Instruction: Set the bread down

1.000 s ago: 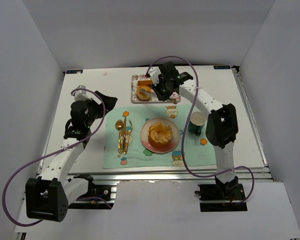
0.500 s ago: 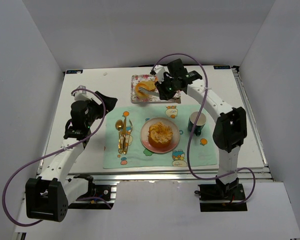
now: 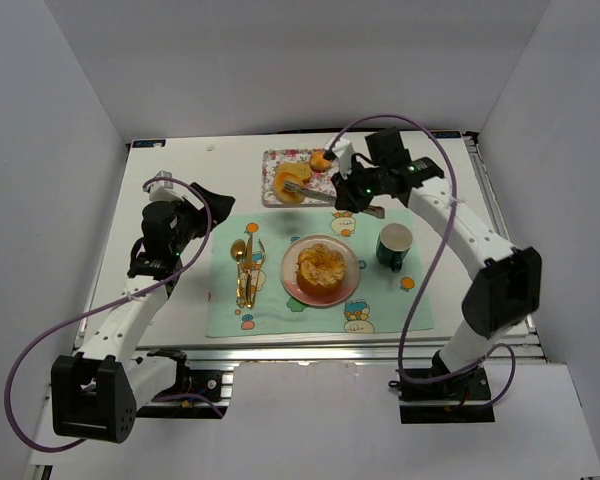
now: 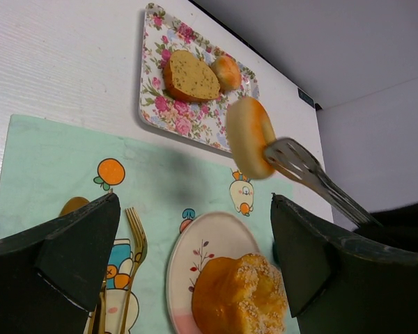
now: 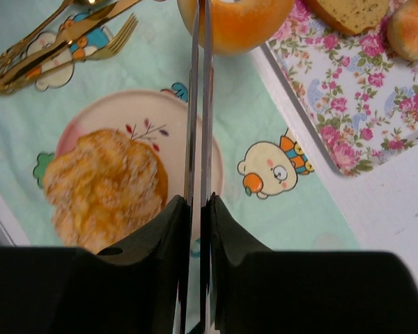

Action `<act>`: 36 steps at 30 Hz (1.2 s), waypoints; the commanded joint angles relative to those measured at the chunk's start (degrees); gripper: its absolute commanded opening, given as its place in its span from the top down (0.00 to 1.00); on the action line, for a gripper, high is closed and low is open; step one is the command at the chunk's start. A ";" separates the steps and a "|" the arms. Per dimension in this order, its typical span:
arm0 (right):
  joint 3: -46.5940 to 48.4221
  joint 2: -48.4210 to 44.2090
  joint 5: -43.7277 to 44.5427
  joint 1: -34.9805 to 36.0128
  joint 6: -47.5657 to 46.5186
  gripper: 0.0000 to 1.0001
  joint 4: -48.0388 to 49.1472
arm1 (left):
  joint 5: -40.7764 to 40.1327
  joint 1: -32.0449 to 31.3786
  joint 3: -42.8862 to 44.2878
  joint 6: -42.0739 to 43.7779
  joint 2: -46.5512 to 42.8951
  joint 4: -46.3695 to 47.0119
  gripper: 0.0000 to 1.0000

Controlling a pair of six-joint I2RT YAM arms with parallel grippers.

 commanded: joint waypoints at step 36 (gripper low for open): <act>-33.25 -41.39 -1.07 -1.27 -26.11 0.98 -11.22 | 2.48 -0.29 1.05 0.55 1.25 2.40 0.03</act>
